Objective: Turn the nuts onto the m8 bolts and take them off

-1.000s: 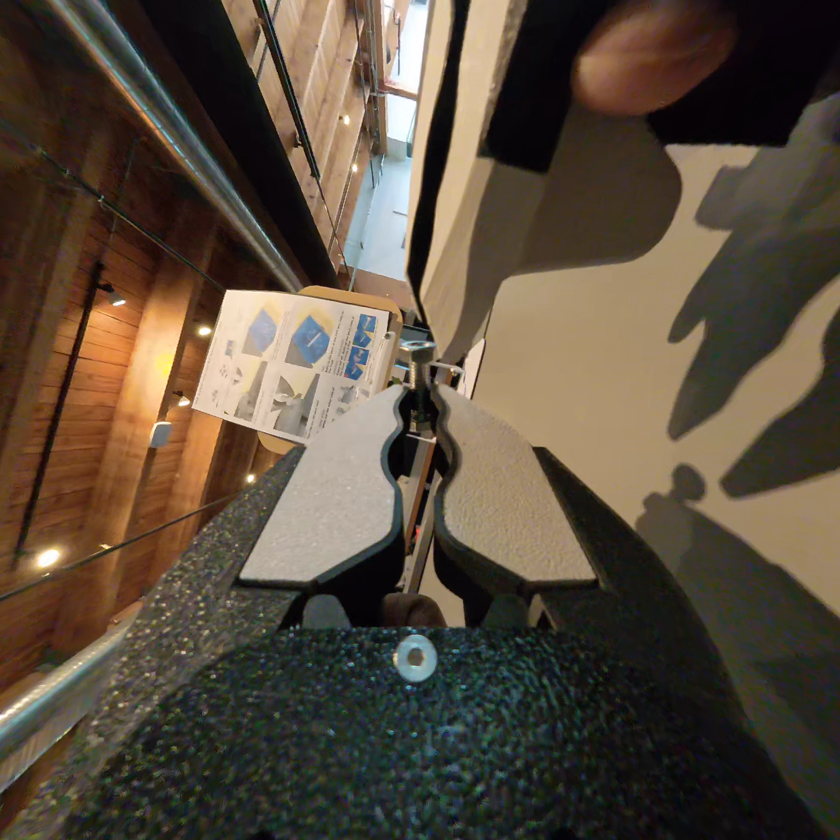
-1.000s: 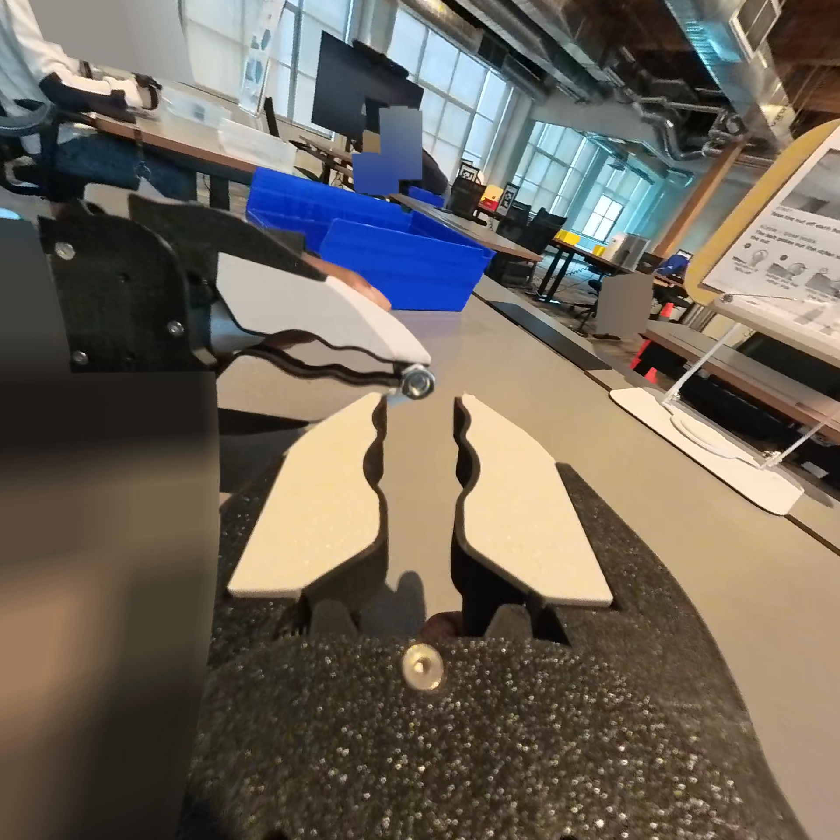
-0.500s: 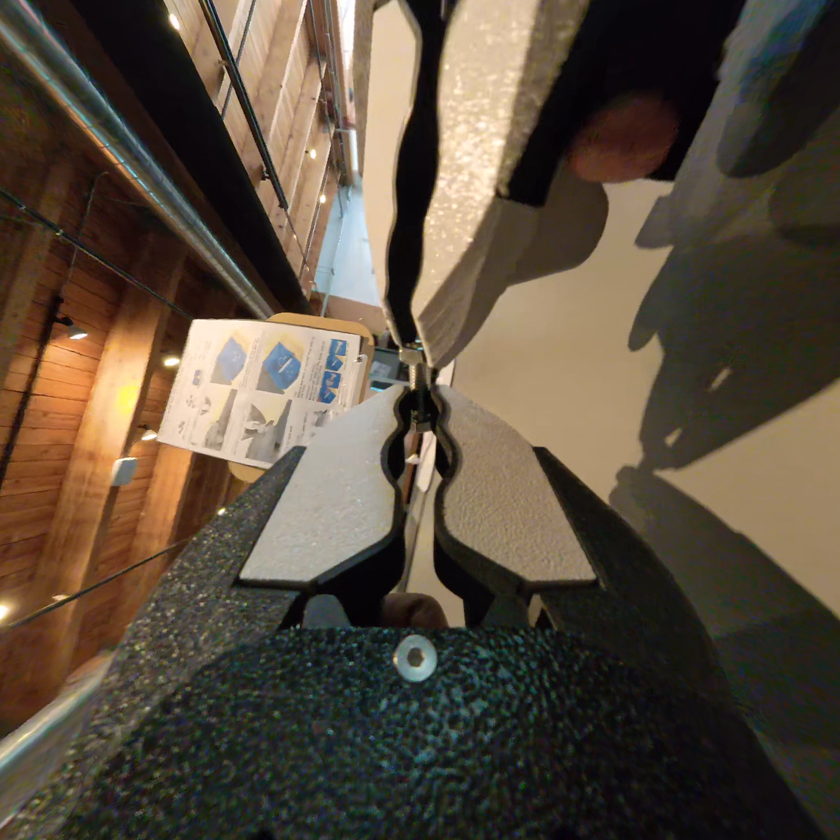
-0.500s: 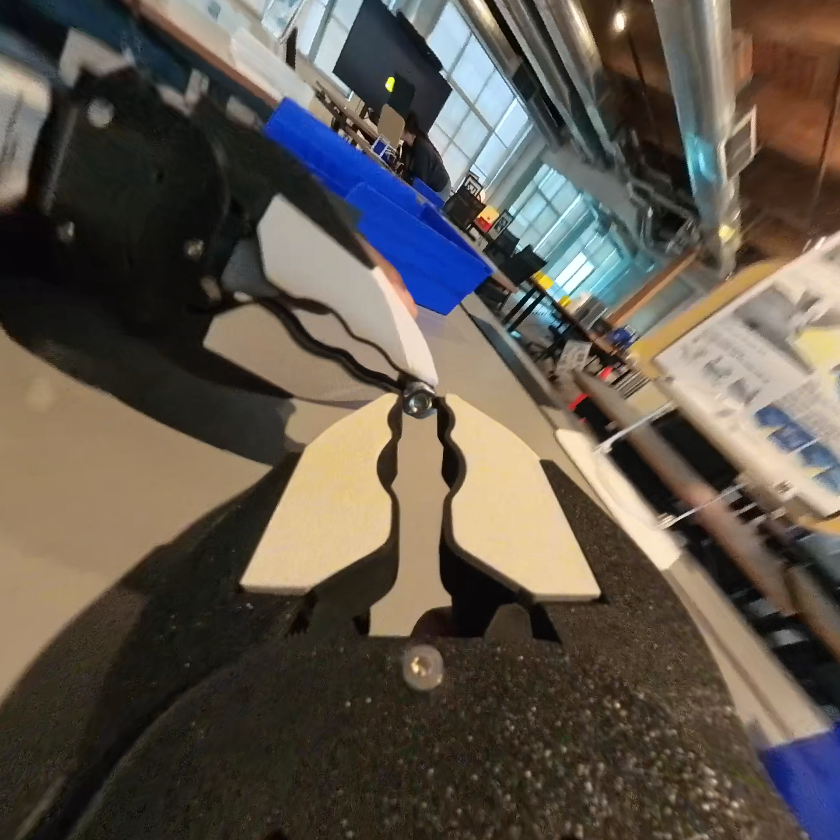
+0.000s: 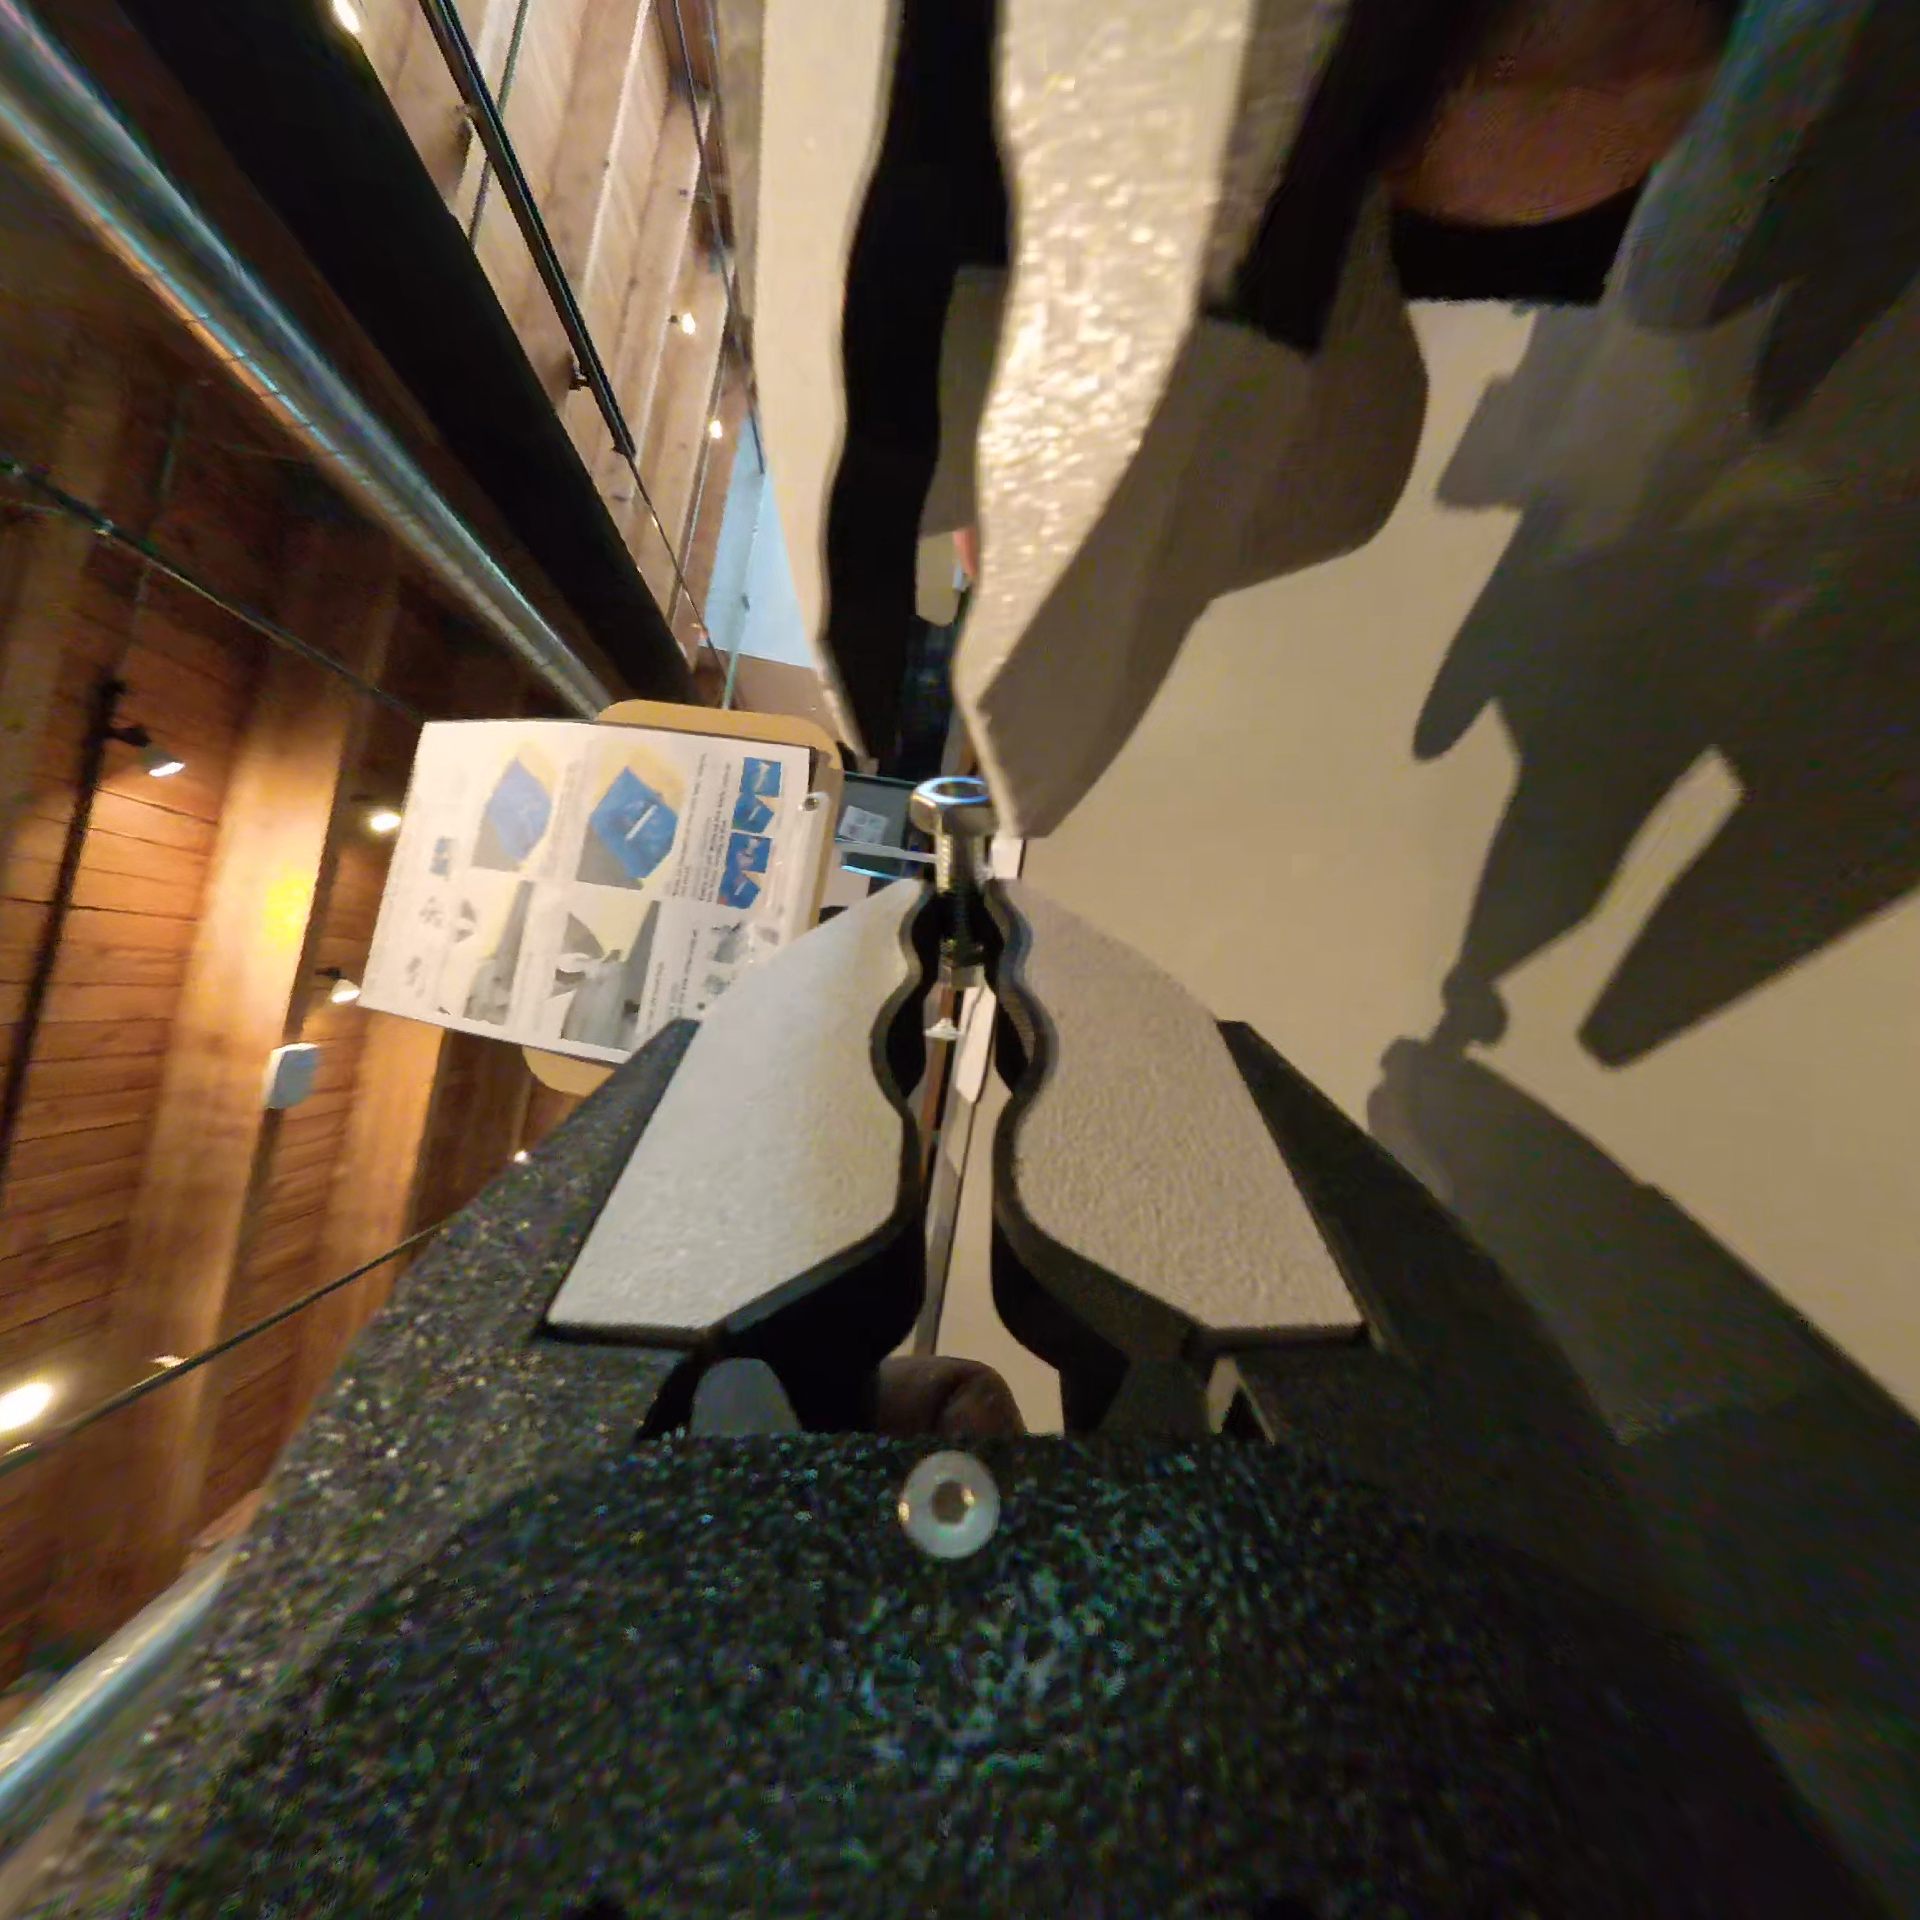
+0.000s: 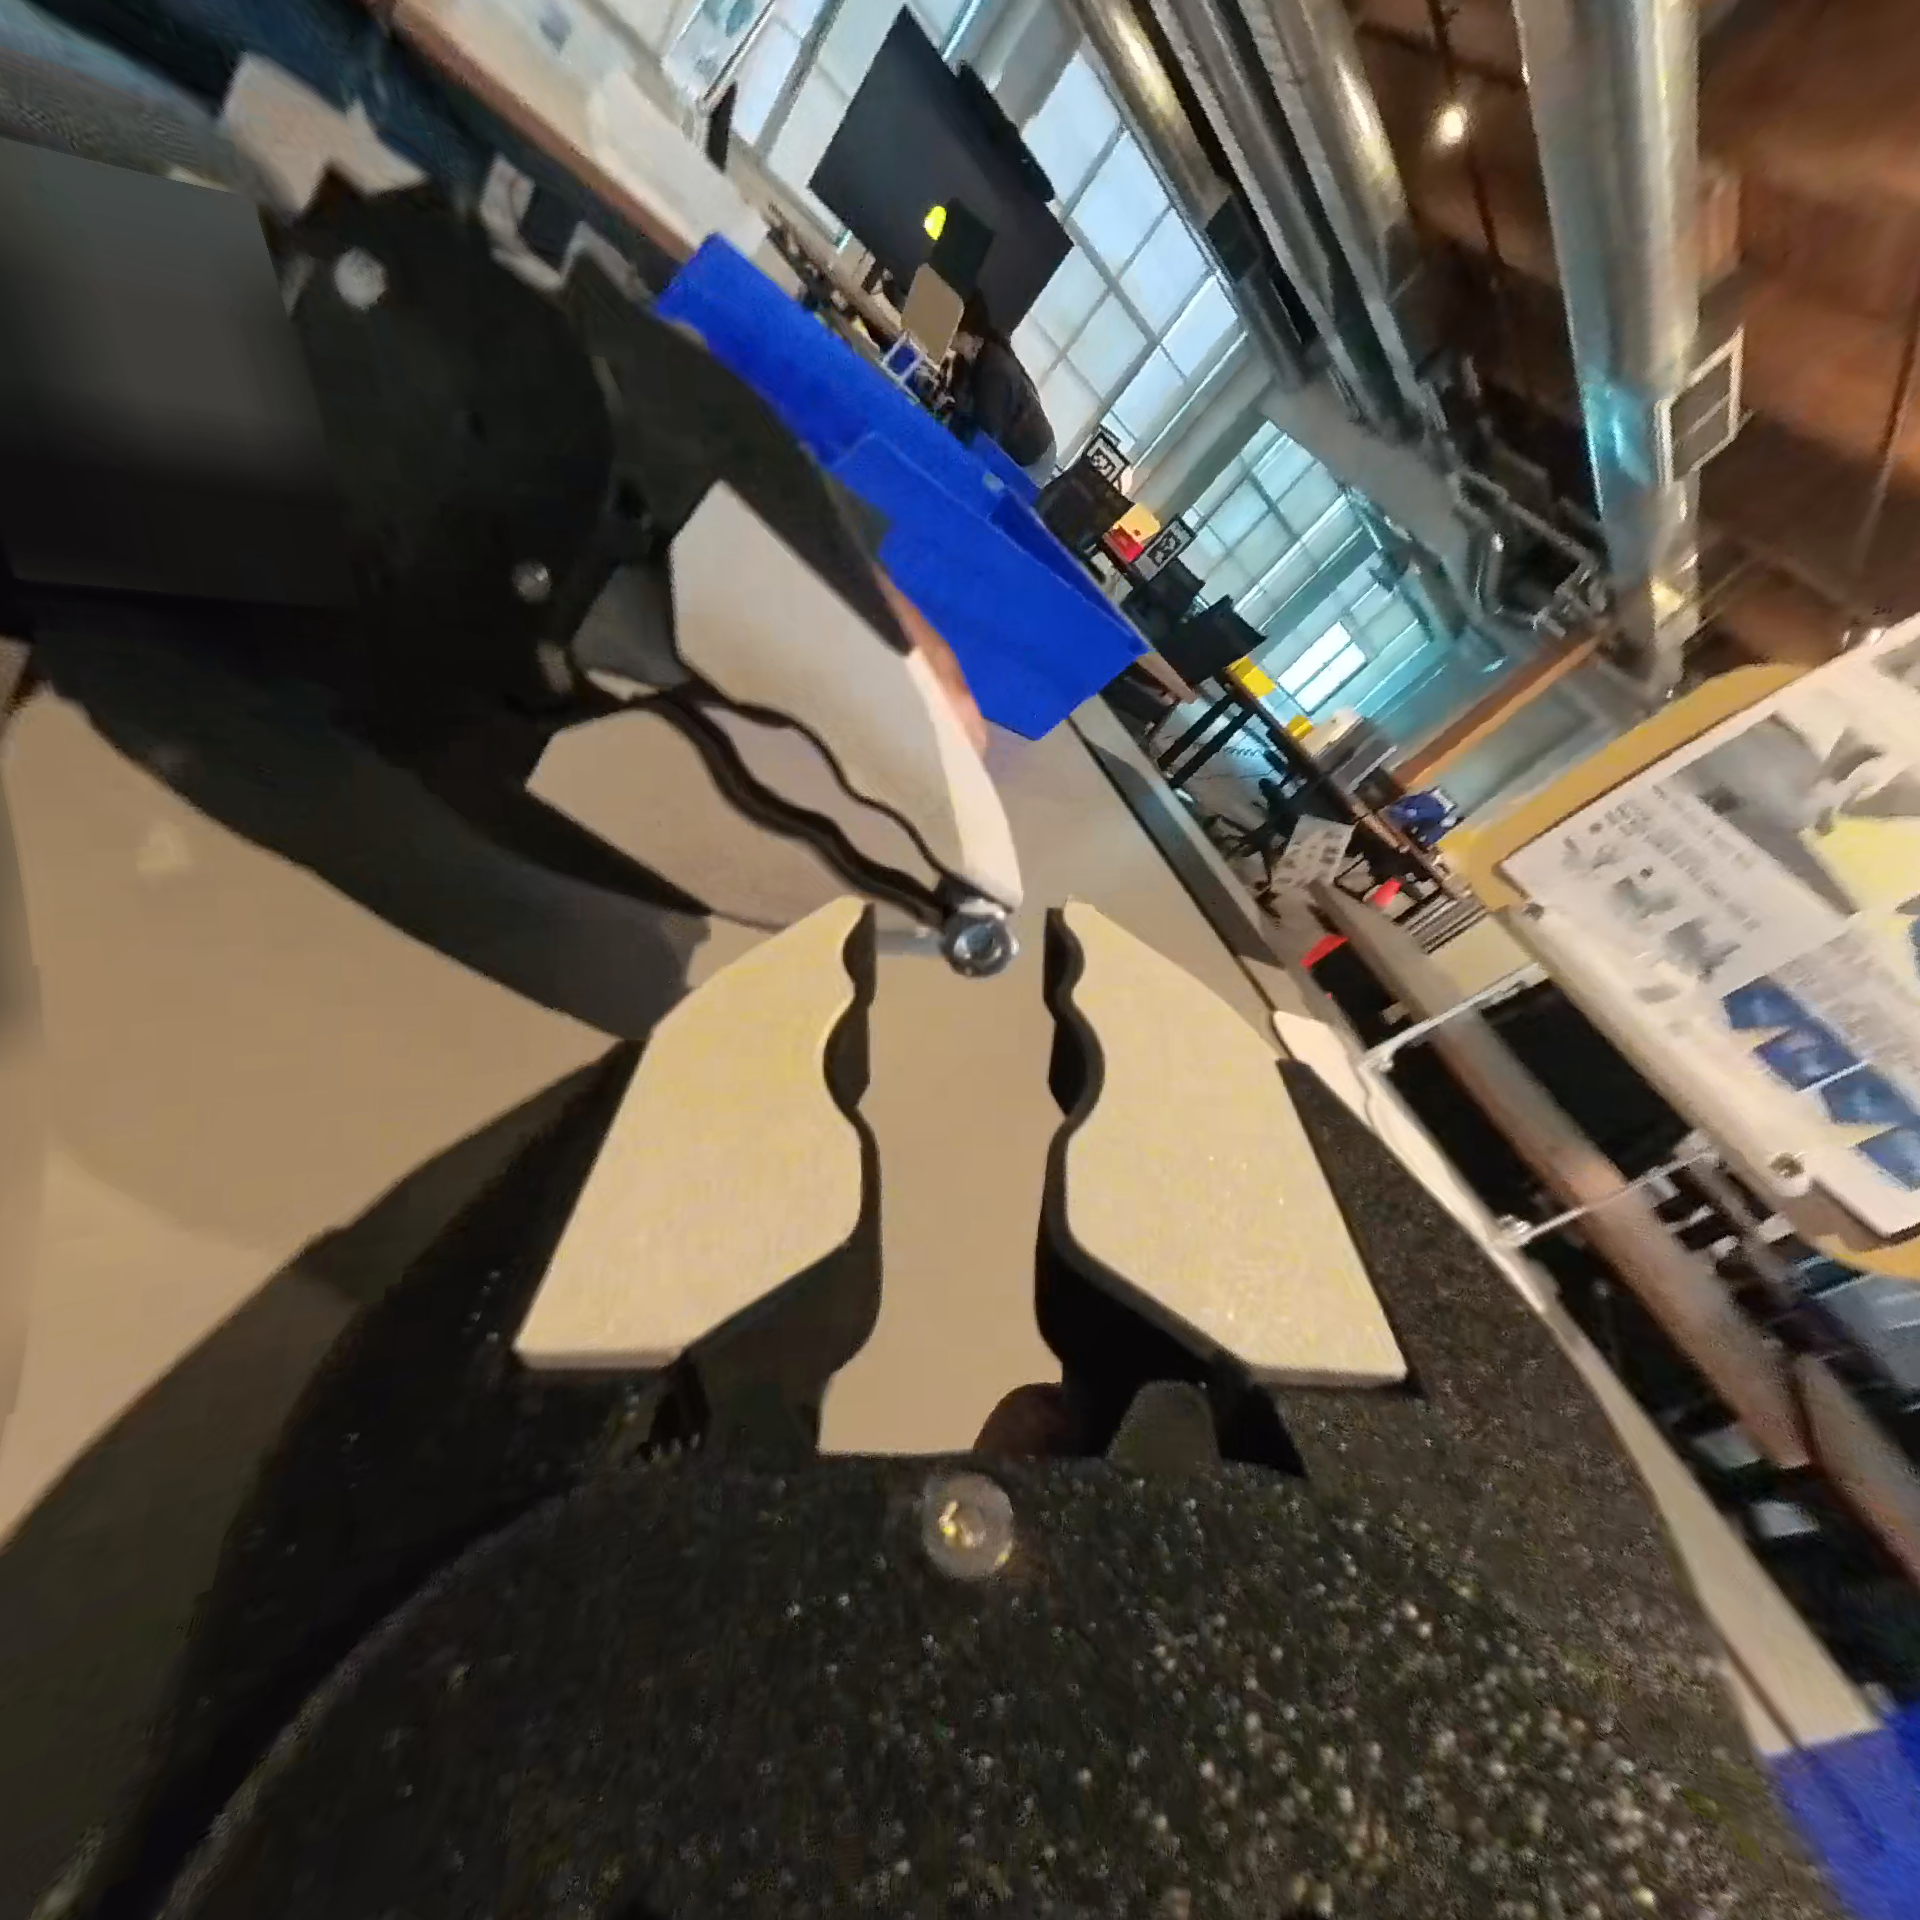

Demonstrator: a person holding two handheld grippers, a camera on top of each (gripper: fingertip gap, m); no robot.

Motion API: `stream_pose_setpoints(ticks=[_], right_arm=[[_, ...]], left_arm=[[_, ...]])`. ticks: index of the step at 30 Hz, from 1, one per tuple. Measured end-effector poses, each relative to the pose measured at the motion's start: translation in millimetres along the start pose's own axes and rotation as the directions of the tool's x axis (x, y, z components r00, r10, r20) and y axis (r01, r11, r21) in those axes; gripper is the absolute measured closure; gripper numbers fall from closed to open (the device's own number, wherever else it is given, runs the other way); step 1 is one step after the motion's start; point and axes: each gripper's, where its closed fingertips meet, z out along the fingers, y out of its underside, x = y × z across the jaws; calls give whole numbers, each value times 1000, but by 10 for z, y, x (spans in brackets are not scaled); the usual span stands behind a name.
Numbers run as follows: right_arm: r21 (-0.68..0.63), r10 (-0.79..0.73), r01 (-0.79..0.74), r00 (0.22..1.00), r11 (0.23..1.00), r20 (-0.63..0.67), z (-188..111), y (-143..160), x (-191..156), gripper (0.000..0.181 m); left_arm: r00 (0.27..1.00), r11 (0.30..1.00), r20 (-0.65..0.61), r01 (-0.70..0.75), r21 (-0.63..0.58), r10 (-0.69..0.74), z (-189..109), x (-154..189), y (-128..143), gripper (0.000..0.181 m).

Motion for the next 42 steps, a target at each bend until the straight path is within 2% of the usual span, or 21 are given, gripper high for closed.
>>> stream_pose_setpoints(ticks=[7,13,18,21,25,28,30,32,36,42], right_arm=[[-73,106,-108,994,992,-23,49,115,59,152],[-27,273,-273,962,962,9,31,41,92,159],[-23,324,-324,945,946,44,29,26,71,166],[-30,252,-251,967,967,40,25,40,47,167],[-17,-55,55,998,998,13,-7,37,-17,167],[16,-328,328,945,944,-15,-39,-9,-109,167],[12,-424,425,905,905,-31,-44,-16,-138,167],[5,-427,427,903,904,-46,-35,-18,-123,164],[1,-293,293,956,956,-20,5,-12,-131,144],[-68,-131,126,989,990,-72,88,9,-36,146]], left_arm=[[998,999,41,-40,1,40,-6,-52,-31,174],[996,997,49,-71,-7,71,2,-51,-37,174],[996,997,54,-74,2,73,-1,-59,-60,174],[998,998,34,-61,11,61,-1,-33,-60,174],[999,997,-37,32,70,-29,-22,34,-106,174],[988,985,-113,121,126,-107,-60,90,-169,174],[981,979,-140,155,134,-136,-65,111,-182,174],[981,978,-127,162,128,-146,-57,87,-174,174],[990,988,-48,133,78,-130,-30,-16,-87,174],[999,1000,46,9,7,-9,-11,-93,-35,174]])
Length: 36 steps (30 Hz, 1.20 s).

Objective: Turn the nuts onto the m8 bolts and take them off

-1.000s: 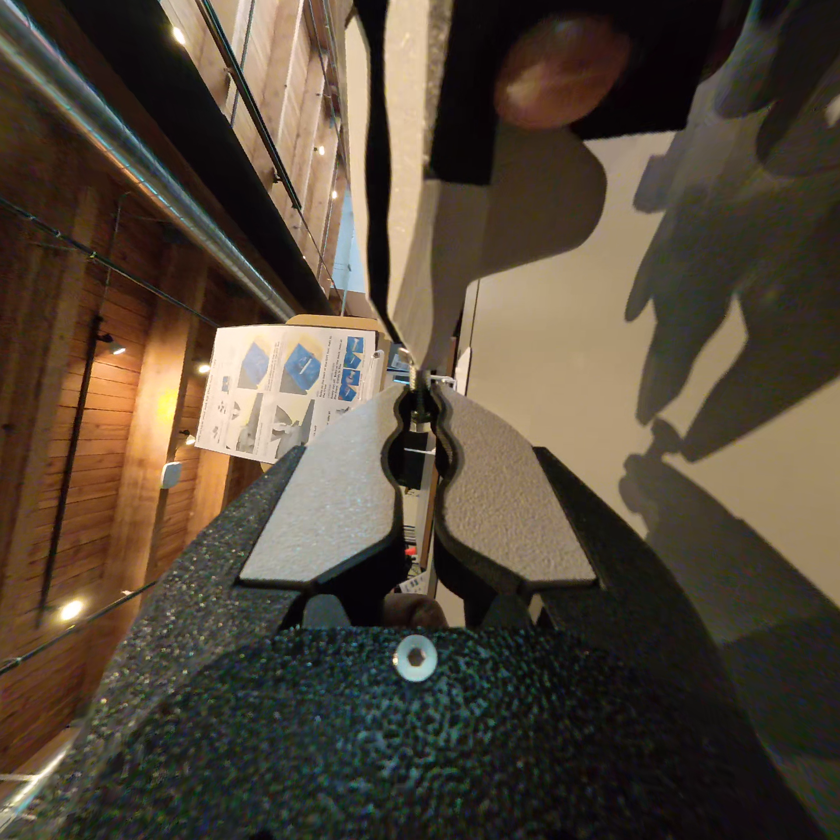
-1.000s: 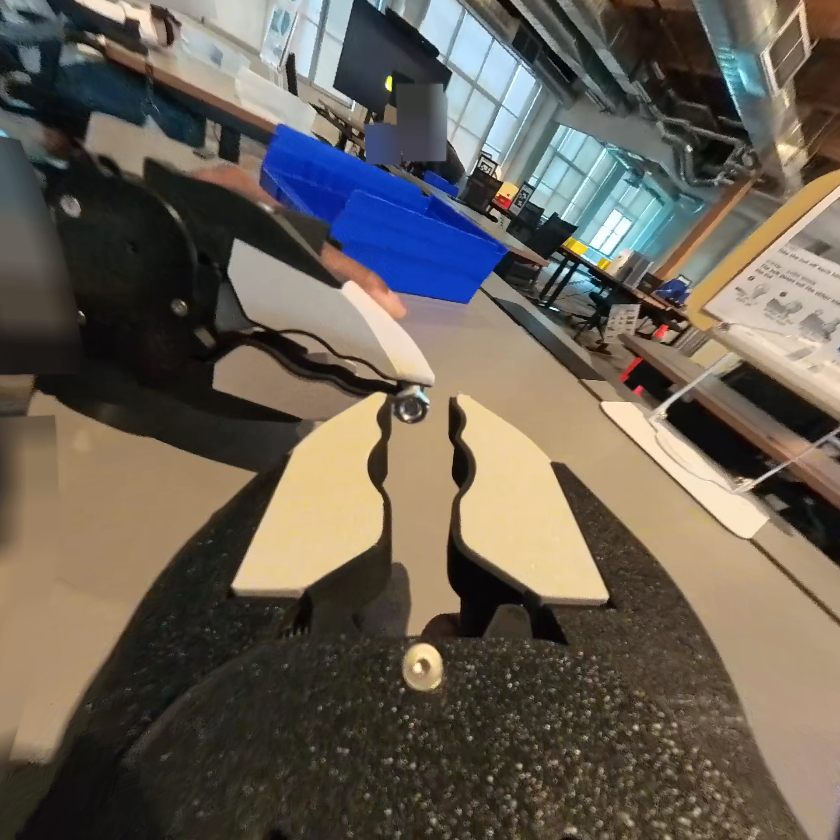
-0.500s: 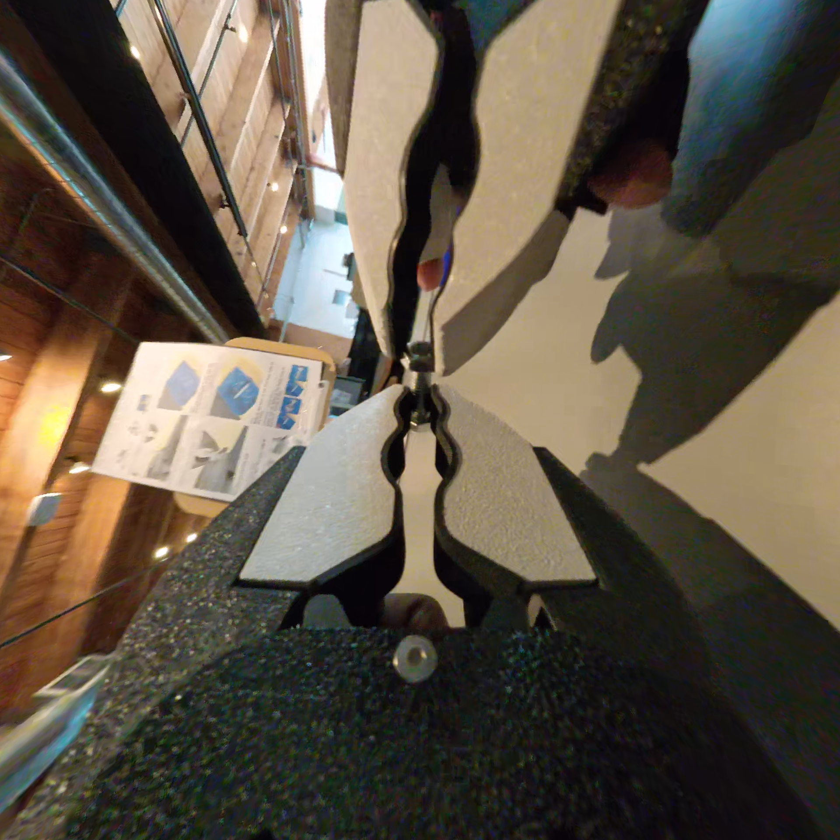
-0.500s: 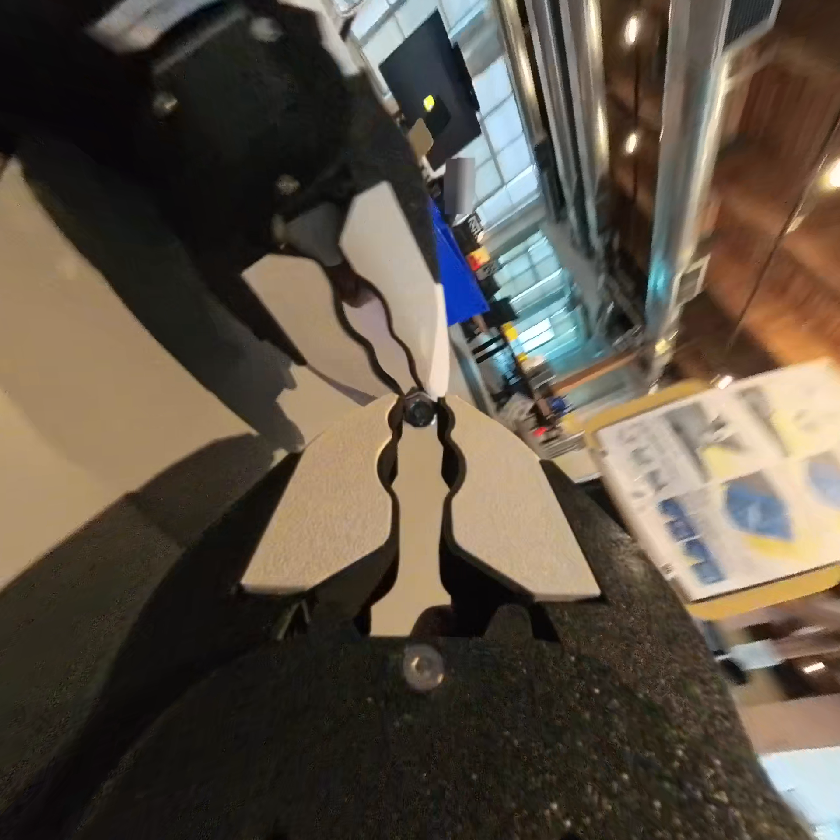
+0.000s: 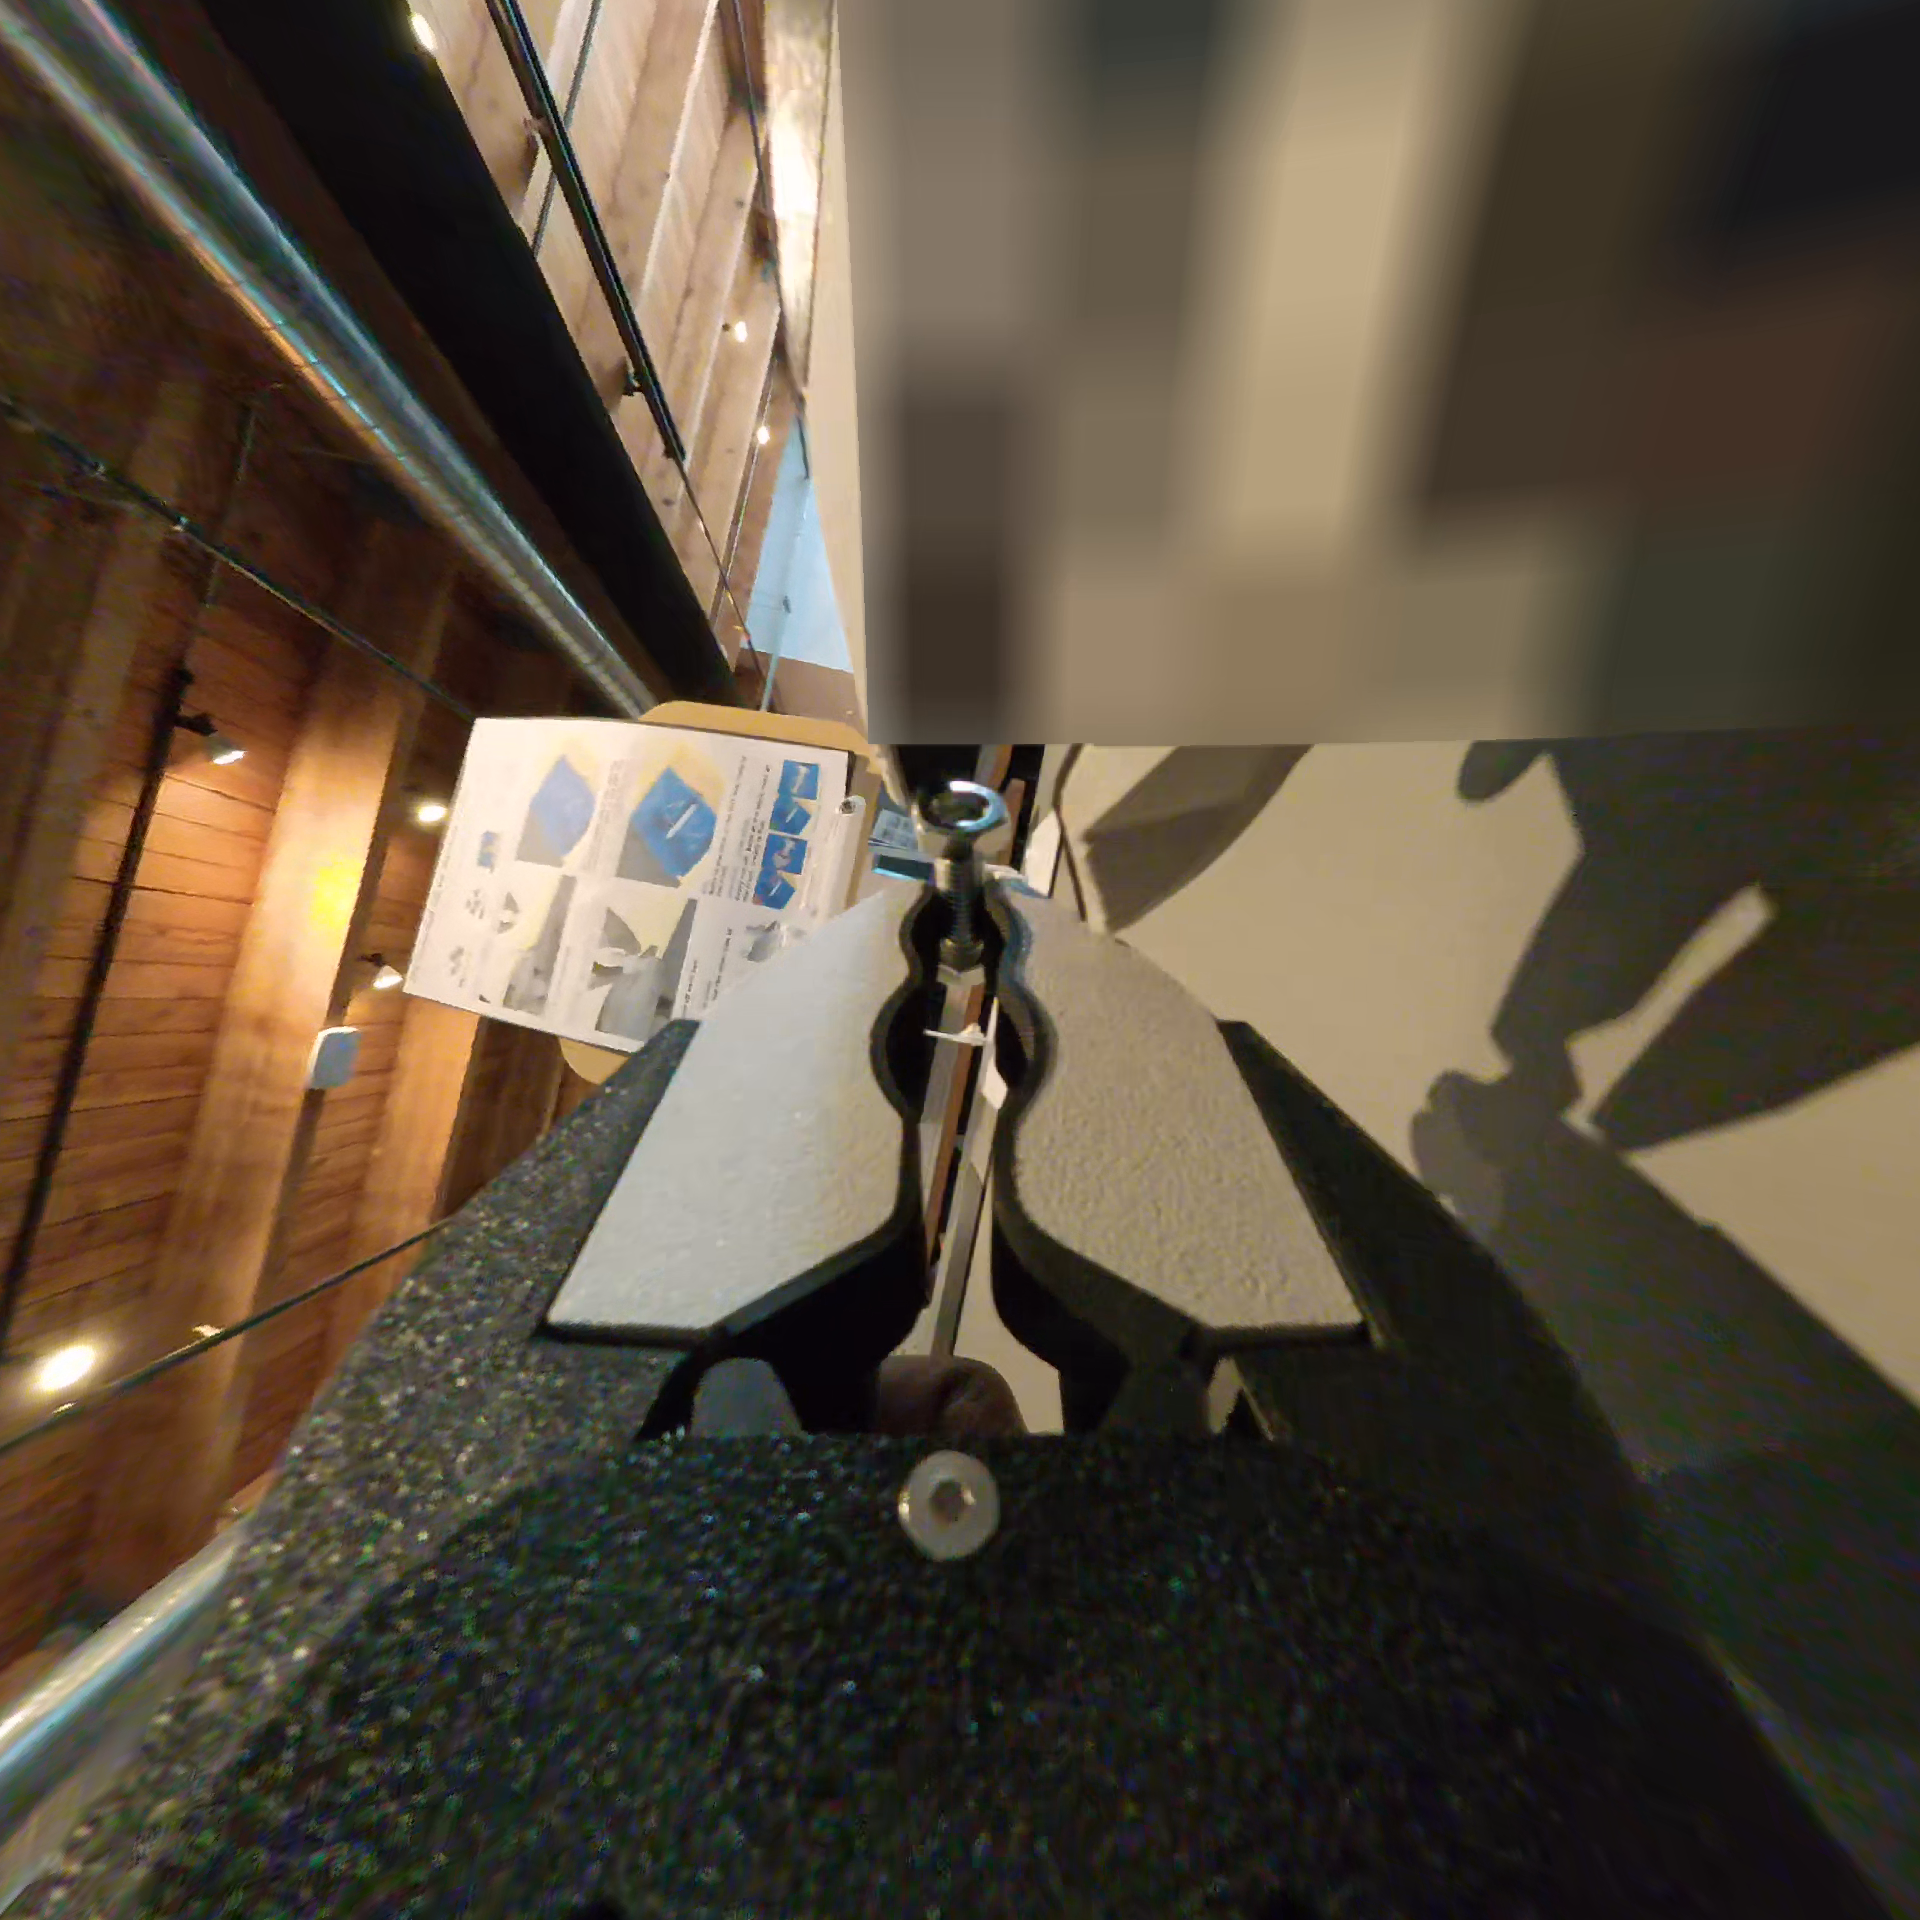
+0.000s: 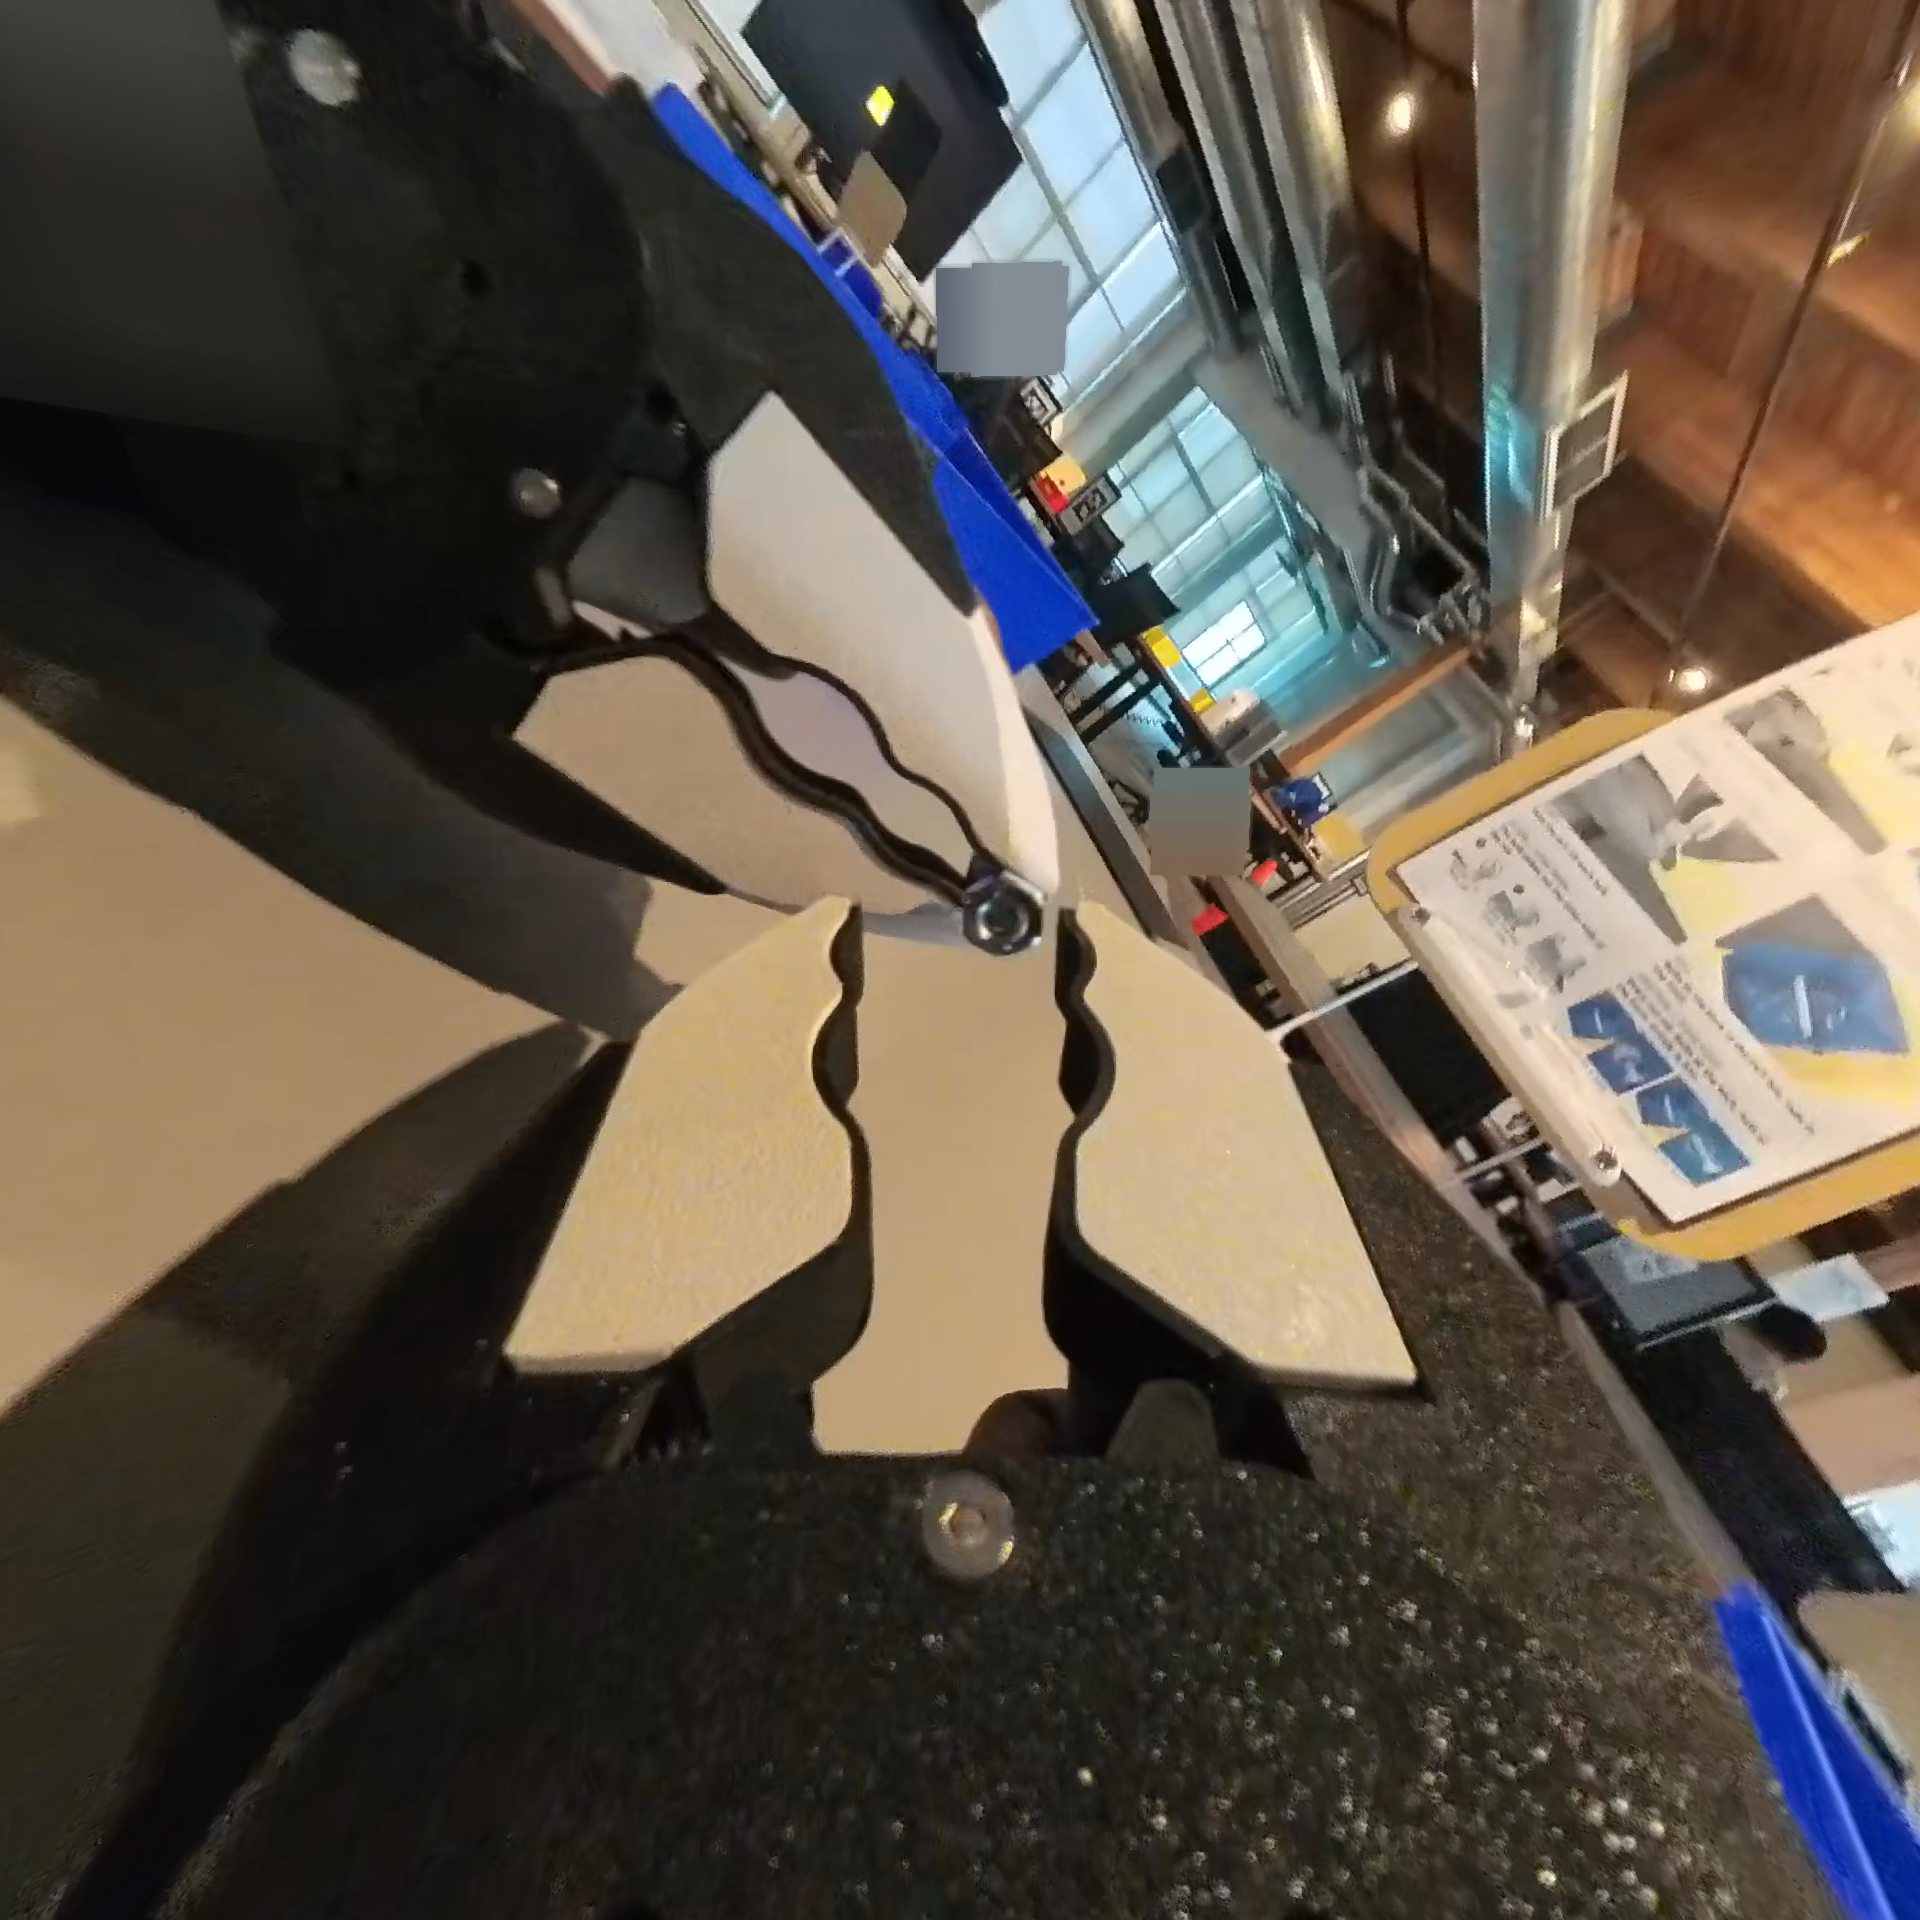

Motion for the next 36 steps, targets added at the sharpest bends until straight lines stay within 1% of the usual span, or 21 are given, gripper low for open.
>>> stream_pose_setpoints(ticks=[4,5,7,11,14,17,19,22,24,27,30,33,36], right_arm=[[-19,34,-34,999,999,-17,-1,46,53,147],[-15,29,-29,999,999,-15,-4,44,51,150],[-6,-9,8,1000,1000,-25,-17,39,55,162],[-35,-57,56,998,998,-40,-20,115,81,165],[-56,-35,32,998,998,-54,-23,172,138,164],[-57,-19,17,999,998,-33,-31,191,126,162],[-63,-7,7,1000,998,-10,-29,208,100,157],[-14,26,-25,999,1000,19,-42,111,58,154],[8,30,-30,999,1000,22,-45,62,42,154],[-11,3,-3,1000,1000,18,-27,85,22,154],[-34,-12,11,1000,999,-14,-18,118,64,155],[-42,0,-1,1000,999,-13,-15,137,69,156],[-37,35,-35,999,999,16,-12,120,28,156]], left_arm=[[1000,1000,-12,4,3,-4,1,21,0,174],[1000,1000,-17,7,9,-7,-1,27,-6,174],[999,1000,-36,7,24,-6,-8,59,-25,174],[999,999,-47,25,38,-23,-21,64,-32,174],[998,997,-52,44,59,-41,-37,61,-66,174],[998,999,-44,39,28,-37,-19,55,-16,174],[998,999,-42,48,18,-47,-15,47,3,174],[998,999,-53,41,-1,-41,-1,76,29,174],[997,999,-59,41,2,-41,0,89,19,174],[996,999,-80,45,12,-44,-1,125,0,174],[993,998,-100,56,16,-54,-2,157,-9,174],[992,997,-103,79,8,-78,1,151,10,174],[991,997,-102,81,-11,-82,10,149,39,174]])
